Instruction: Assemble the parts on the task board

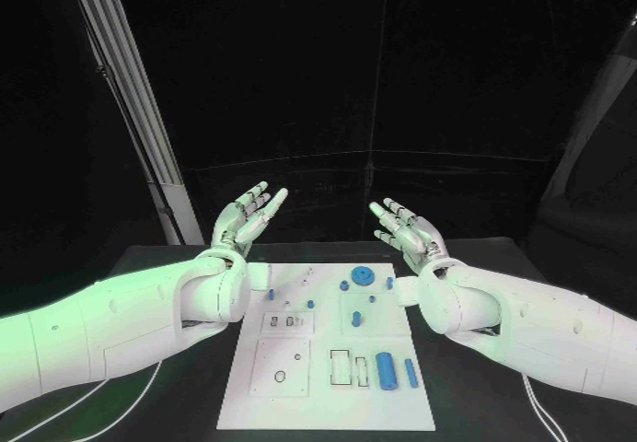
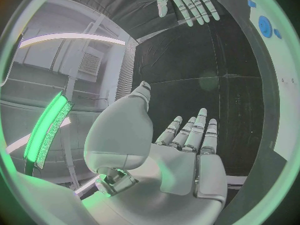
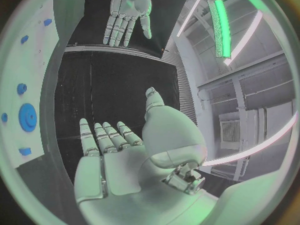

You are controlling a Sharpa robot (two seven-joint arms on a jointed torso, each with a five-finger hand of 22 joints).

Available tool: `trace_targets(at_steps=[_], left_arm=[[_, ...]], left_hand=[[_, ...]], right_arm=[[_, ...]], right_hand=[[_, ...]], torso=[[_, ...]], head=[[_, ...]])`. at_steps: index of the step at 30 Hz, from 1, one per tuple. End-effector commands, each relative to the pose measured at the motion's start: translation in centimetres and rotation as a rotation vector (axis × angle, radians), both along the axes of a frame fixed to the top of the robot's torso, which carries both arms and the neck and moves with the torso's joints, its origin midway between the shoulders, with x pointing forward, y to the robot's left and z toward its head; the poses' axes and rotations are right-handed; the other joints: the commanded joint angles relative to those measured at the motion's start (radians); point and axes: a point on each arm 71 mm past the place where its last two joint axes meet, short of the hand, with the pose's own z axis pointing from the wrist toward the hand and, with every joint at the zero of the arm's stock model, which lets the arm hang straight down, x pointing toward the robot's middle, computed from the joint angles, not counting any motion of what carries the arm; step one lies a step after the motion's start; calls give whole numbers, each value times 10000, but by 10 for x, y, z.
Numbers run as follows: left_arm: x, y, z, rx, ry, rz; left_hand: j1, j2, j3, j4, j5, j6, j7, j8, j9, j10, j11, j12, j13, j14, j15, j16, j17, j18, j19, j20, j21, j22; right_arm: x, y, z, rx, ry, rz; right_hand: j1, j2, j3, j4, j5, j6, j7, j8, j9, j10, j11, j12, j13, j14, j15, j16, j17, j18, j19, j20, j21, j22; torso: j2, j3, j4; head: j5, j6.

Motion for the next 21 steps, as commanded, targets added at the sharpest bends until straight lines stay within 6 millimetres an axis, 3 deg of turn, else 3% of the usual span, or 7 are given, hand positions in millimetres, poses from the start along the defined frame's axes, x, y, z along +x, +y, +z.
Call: trace_targets(at_steps=[1,4,9,13,16,20,21], left_arm=[[1,-1,8,-967,-813,-288],[1,-1,8,-967,-813,-288],[2,18,5,-999,-769,-283],[0,21,5,-1000,-816,-475],[-2,23,6,-1001,-828,-614],[-5,25,7,-919,-822,-860],[-6,25,7,-903,-817,-938]], left_hand=[[119,37,-5,31,34,141,1258,45,23,162,41,40,22,154,36,46,26,184,45,72,49,18],[173,150,-2,-13,27,427,1311,84,49,522,119,76,49,739,91,173,102,146,348,77,159,77],[332,351,-18,-140,9,1396,1335,243,140,1457,222,181,120,2120,124,535,259,117,1303,59,511,245],[391,555,-114,-292,-18,2333,944,366,200,2666,296,300,186,3010,10,814,329,230,2749,40,1061,483],[447,705,-217,-476,-24,3102,982,450,241,4290,81,532,294,3421,-141,866,317,366,3575,30,1349,575],[618,853,-280,-802,-25,5534,1149,981,475,6159,-274,1039,419,4655,-570,1291,443,737,5312,-25,2106,845],[650,893,-286,-874,-23,5736,1095,1047,481,6405,-350,1124,420,4891,-647,1358,459,764,5561,-63,2230,880]], right_arm=[[-1,11,0,-87,-52,1670],[0,12,0,-82,-48,1828],[6,-12,0,-2217,-1277,1866],[7,-17,0,-3010,-1767,1865],[8,-20,1,-3596,-2130,1869],[7,-19,2,-4249,-2549,2121],[7,-19,2,-4434,-2656,2200]], right_hand=[[1141,125,49,-473,4,792,1521,162,96,844,387,162,93,930,366,180,110,169,808,142,351,172],[1966,107,274,-1113,-202,2124,1514,422,253,2487,460,466,254,2610,448,521,275,409,2138,125,866,430],[2706,89,600,-1927,-564,5044,1216,1022,544,6379,67,1221,507,6460,-31,1354,524,957,4345,93,1848,814],[2948,148,788,-2370,-769,6667,1004,1170,572,7366,-199,1196,414,7558,-336,1443,466,1209,5099,52,2178,859],[2992,173,865,-2625,-851,7144,937,1066,499,7714,-287,1028,392,8050,-448,1379,440,1229,5464,-45,2320,852],[2973,292,973,-2989,-893,7716,848,964,459,8413,-452,886,394,9051,-746,1426,457,1225,6269,-357,2751,959],[2968,336,1004,-3084,-894,7846,810,948,455,8587,-498,857,389,9285,-843,1436,453,1211,6462,-448,2877,1003]], torso=[[1,0,2],[1,0,2],[16,-26,0],[27,-46,6],[32,-34,47],[109,-31,34],[140,-26,40]], head=[[0,0],[0,0],[-42,-145],[-44,-177],[-51,-224],[-45,-190],[-59,-179]])
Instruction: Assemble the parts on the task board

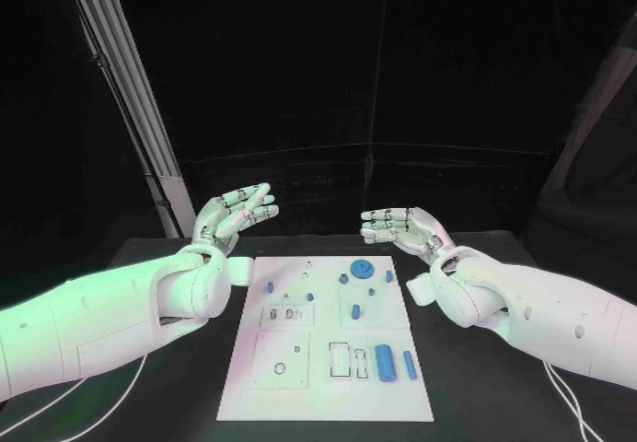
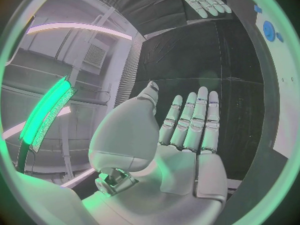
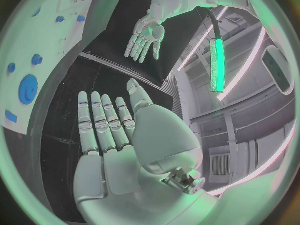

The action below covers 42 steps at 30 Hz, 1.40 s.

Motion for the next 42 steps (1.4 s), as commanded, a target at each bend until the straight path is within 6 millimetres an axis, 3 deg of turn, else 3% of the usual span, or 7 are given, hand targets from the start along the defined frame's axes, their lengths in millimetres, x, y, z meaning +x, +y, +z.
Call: trace_targets(at_steps=[1,8,14,20,23,28,42], left_arm=[[-3,-4,7,-150,-763,-608],[-13,-8,9,82,-650,-1482],[-28,-11,13,-54,-424,-2066],[-42,-14,18,-273,-337,-2478],[-45,-16,19,-395,-277,-2566],[-48,-21,19,-573,-180,-2705],[-47,-25,19,-692,-127,-2880]], left_hand=[[44,103,-15,-144,-23,583,533,152,34,503,-116,166,7,467,-149,141,34,217,492,-79,242,68],[533,139,27,-861,-18,1273,280,187,-67,1512,-434,314,-25,1573,-490,331,174,219,1324,-403,571,86],[648,173,72,-1195,-16,1585,151,131,-102,1917,-609,249,-39,2505,-765,626,491,224,1973,-661,869,150],[581,200,65,-1223,-18,1623,135,87,-113,1960,-614,190,-48,2419,-750,526,523,202,1967,-674,844,118],[544,204,54,-1228,-19,1623,140,62,-117,1958,-607,160,-53,2380,-737,480,531,198,1947,-668,823,100],[504,211,42,-1236,-18,1609,157,27,-123,1937,-590,116,-60,2339,-720,429,541,194,1921,-657,796,78],[468,225,33,-1234,-18,1588,173,-3,-128,1913,-576,82,-65,2357,-717,422,558,197,1924,-653,791,69]], right_arm=[[-2,4,4,-1308,-932,652],[-3,5,4,-3640,-1664,1252],[0,11,12,-5382,-2363,1672],[10,16,26,-7246,-3123,1542],[15,19,31,-8138,-3351,1488],[21,26,37,-9475,-3706,1500],[27,33,36,-11168,-3491,1846]], right_hand=[[283,161,278,-831,-204,1755,163,22,-2,1872,-352,-93,18,2290,-569,185,34,183,1701,-474,885,248],[171,231,323,-1471,-265,2435,-17,-102,-5,2970,-696,-283,28,3658,-1050,201,43,169,2970,-1124,2306,939],[495,57,497,-1487,-323,2867,-191,-215,-5,3656,-973,-451,34,4984,-1448,400,35,128,3425,-1570,4040,1972],[202,-160,342,-1492,-407,2860,-255,-414,-18,3701,-1052,-496,44,6040,-1626,839,143,185,3535,-1675,5010,2559],[34,-201,238,-1470,-389,2833,-340,-436,-17,3595,-1115,-487,43,6393,-1853,2791,1122,146,3640,-1765,5568,2890],[-45,-224,156,-1490,-251,2731,-352,-440,-18,3322,-1150,-470,53,6291,-1785,4677,2313,177,3657,-1795,6491,3479],[-182,-272,29,-1463,-325,2467,-334,-442,-18,2599,-1002,-478,51,6061,-1662,7429,4769,-299,4702,-1655,9276,7100]], torso=[[105,12,17],[435,45,111],[754,36,221],[1083,-7,355],[1200,-24,411],[1381,-45,491],[1647,-111,660]], head=[[-18,34],[-133,-11],[-232,16],[-381,108],[-431,157],[-517,233],[-694,271]])
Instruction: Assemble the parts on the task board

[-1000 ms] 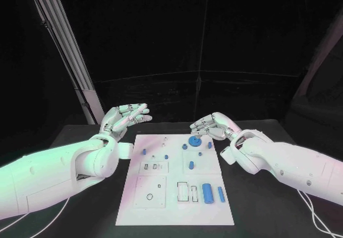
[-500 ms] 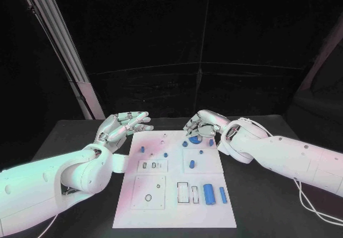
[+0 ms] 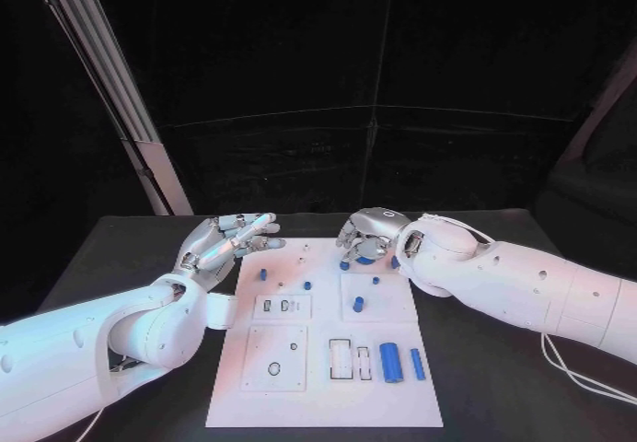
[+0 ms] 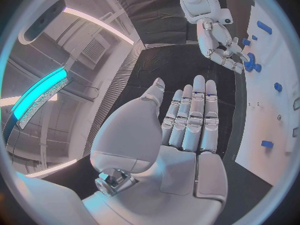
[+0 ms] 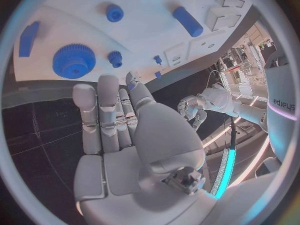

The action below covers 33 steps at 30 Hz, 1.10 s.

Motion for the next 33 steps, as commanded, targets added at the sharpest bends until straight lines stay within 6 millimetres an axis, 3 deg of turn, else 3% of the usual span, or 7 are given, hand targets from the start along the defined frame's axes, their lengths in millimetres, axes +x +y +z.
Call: trace_targets(at_steps=[1,11,16,25,33], left_arm=[[0,-2,1,-146,-26,-202],[2,-2,1,-190,6,-209],[3,-1,0,-168,20,-174],[4,0,0,-132,72,-163],[5,0,-1,-123,106,-182]], left_hand=[[-100,36,-11,-43,-16,36,56,-46,-15,-3,22,-45,-12,-47,-17,-57,14,56,-20,32,-36,-15],[-120,45,-18,-63,-16,-8,80,-96,-21,-50,43,-97,-17,-40,-7,-79,35,56,-13,41,-43,-28],[-122,49,-18,-72,-15,-21,86,-110,-21,-66,48,-114,-19,-27,-7,-80,44,58,-5,42,-42,-31],[-117,55,-14,-80,-14,-23,78,-115,-21,-71,47,-121,-20,-20,-7,-81,49,59,0,42,-41,-32],[-116,60,-12,-84,-14,-23,75,-118,-20,-74,46,-126,-20,-16,-8,-82,52,60,3,43,-40,-33]], right_arm=[[2,-1,-4,-1157,251,-134],[1,1,-8,-1679,624,-32],[1,2,-7,-1600,485,-40],[1,5,-8,-1626,545,70],[2,4,-9,-1747,695,50]], right_hand=[[-94,1,-59,-23,-33,-64,7,-61,-8,-109,0,-21,8,129,64,359,379,-216,102,16,228,308],[-95,94,-7,-15,-123,-95,-64,-55,-6,-87,-34,-6,-4,63,52,957,955,-285,234,38,634,840],[48,287,182,-45,-279,-71,-46,-57,-7,-66,-23,-19,-17,1,51,1149,1076,-300,242,26,783,995],[252,522,568,-52,-561,-4,-44,-43,-2,37,-40,-12,-19,-5,53,1635,1602,-362,358,25,1084,1423],[506,737,1427,-53,-859,307,-96,-28,5,496,-120,-1,-9,19,-14,2294,2300,-462,575,-34,1544,2089]], torso=[[100,-24,66],[165,-68,164],[206,-77,132],[239,-86,130],[265,-100,138]], head=[[-38,-7],[-67,-61],[-16,-33],[-23,-32],[-40,-38]])
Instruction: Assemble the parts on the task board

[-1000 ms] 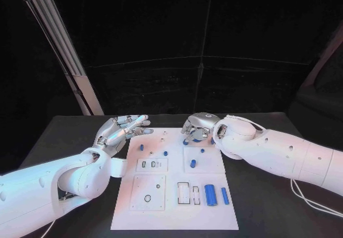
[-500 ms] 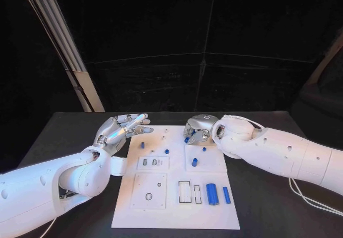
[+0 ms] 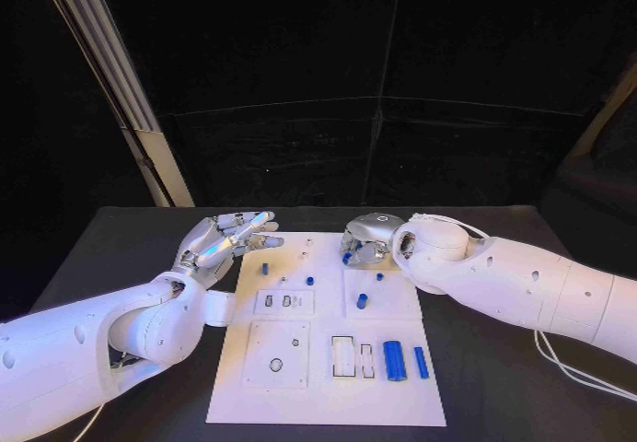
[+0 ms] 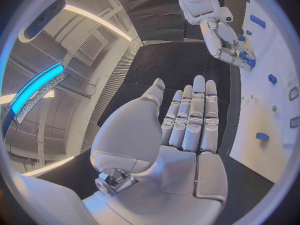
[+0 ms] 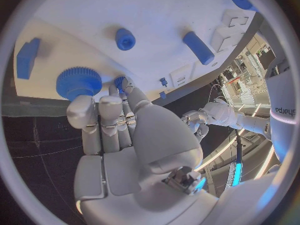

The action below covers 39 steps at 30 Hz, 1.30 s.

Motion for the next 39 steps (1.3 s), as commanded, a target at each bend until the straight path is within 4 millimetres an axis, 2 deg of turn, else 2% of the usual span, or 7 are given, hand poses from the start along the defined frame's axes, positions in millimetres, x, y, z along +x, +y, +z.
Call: trace_targets(at_steps=[1,6,14,18,25,30,39], left_arm=[[0,-2,1,-108,-7,-166],[0,-2,1,-108,8,-182],[1,-1,1,-107,19,-190],[1,-1,2,-149,-9,-230],[1,-1,3,-201,-92,-237],[1,-1,3,-279,-77,-232],[2,-2,3,-329,-76,-219]], left_hand=[[-77,21,16,-56,-8,16,38,-41,-11,-36,8,-48,-14,-16,-8,-43,8,61,4,42,-40,-13],[-72,33,23,-62,-7,14,36,-46,-11,-42,7,-57,-15,-12,-8,-45,13,62,9,42,-40,-15],[-67,43,30,-68,-6,12,35,-51,-10,-48,7,-65,-15,-9,-9,-48,17,62,12,42,-40,-17],[-68,46,30,-70,-6,11,35,-54,-10,-50,7,-68,-16,-9,-8,-51,19,62,13,42,-40,-18],[-83,39,23,-73,-8,17,26,-57,-8,-40,2,-70,-13,-13,-7,-60,23,62,13,43,-43,-22],[-86,33,20,-78,-9,19,20,-58,-7,-34,-1,-71,-12,-17,-6,-66,24,61,12,44,-45,-25],[-86,33,20,-78,-9,19,20,-58,-7,-34,-1,-71,-12,-17,-6,-66,24,61,12,44,-45,-25]], right_arm=[[0,0,-2,-235,146,25],[0,1,-2,-269,193,16],[1,2,5,267,-638,-209],[1,3,13,877,-1368,-316],[1,11,20,1639,-2127,-514],[5,20,23,1950,-2392,-530],[13,37,25,2288,-2458,-374]], right_hand=[[86,76,311,20,-106,92,0,-26,10,140,-7,10,13,12,-12,139,111,-154,75,8,99,111],[-172,-173,817,16,-165,109,18,-52,-1,148,-5,-12,10,-51,4,295,194,-159,24,32,212,218],[-669,-356,1479,57,-145,237,17,-31,10,244,-9,2,19,-80,8,480,308,-179,37,51,339,371],[-946,-611,2117,68,184,282,55,-42,5,274,-10,-2,18,-104,26,570,336,-186,40,62,410,445],[-1355,-1011,2966,150,182,308,74,-46,5,278,22,-5,18,-116,36,679,375,-189,35,81,470,502],[-1492,-1190,3323,207,120,308,92,-46,6,272,21,-6,18,-119,50,726,397,-194,41,88,494,529],[-1633,-1461,3885,344,89,300,112,-45,8,265,38,-5,20,-122,64,799,426,-199,50,101,528,563]], torso=[[32,-13,0],[33,-14,-3],[43,-31,-10],[44,-41,5],[79,-51,31],[98,-60,47],[161,-150,233]], head=[[-9,9],[2,-10],[1,15],[13,82],[8,120],[24,85],[-118,116]])
